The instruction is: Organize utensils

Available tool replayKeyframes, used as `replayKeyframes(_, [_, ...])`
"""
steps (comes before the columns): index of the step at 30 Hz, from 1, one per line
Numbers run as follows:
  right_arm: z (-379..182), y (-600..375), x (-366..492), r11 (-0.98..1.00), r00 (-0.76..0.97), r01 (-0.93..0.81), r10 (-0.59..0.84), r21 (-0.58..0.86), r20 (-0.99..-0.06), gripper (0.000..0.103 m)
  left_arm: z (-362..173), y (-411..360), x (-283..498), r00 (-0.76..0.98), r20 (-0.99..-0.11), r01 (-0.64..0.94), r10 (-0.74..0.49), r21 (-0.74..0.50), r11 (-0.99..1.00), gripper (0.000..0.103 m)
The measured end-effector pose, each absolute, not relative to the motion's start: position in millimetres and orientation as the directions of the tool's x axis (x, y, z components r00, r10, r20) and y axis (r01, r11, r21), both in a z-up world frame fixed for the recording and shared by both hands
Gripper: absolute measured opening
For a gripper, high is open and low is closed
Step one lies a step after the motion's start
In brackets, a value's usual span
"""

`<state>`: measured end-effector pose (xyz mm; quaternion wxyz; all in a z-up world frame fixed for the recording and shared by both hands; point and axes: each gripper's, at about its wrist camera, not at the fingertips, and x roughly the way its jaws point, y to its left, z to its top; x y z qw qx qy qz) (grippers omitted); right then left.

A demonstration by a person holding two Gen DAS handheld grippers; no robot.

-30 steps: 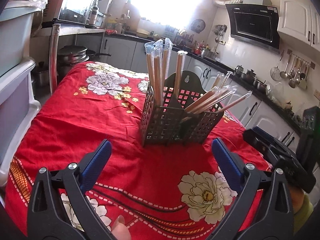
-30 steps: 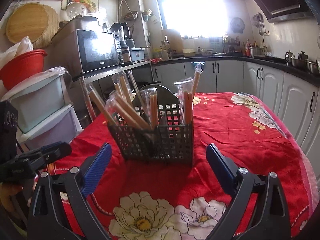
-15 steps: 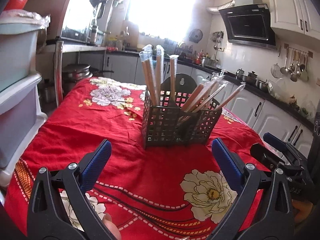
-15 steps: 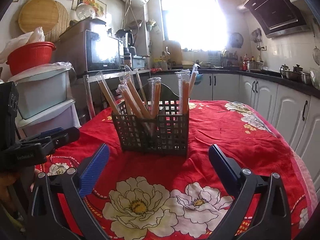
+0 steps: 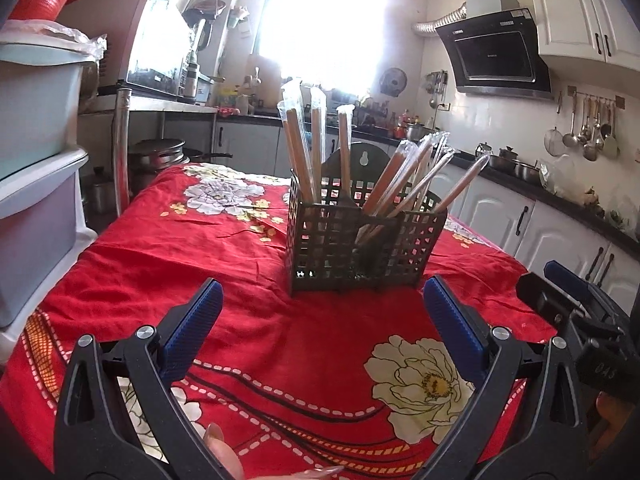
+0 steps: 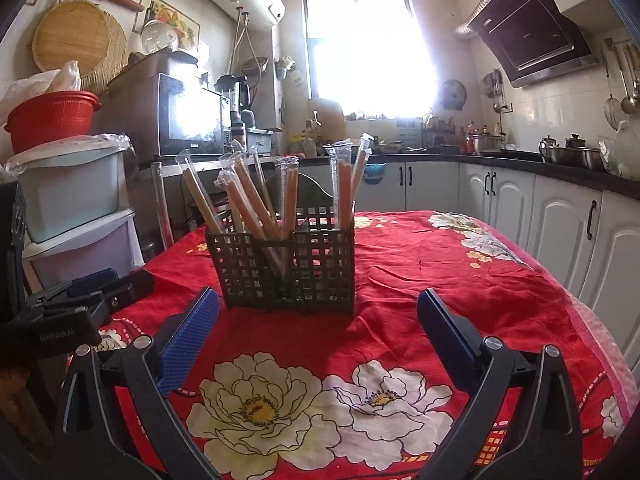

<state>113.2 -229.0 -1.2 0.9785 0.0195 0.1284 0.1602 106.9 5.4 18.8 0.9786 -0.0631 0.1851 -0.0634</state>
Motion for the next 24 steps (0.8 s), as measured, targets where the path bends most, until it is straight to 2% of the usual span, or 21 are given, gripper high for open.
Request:
replayKeyframes(4, [-3.6,-230.6,115.8,0.952,0.917,-0.292,0.306,0.091,-0.255,0.097,17.6,2.8,106.3,0.927,-0.357,0.073,-0.114,-0.127,0.989,0.092])
replayKeyframes(24, [-5.4,-234.9,114.1,0.952,0.919,-0.287,0.305,0.107,-0.251,0.097,15.6,5.9,106.4,0.927,-0.358,0.065,-0.111,-0.139,0.988,0.092])
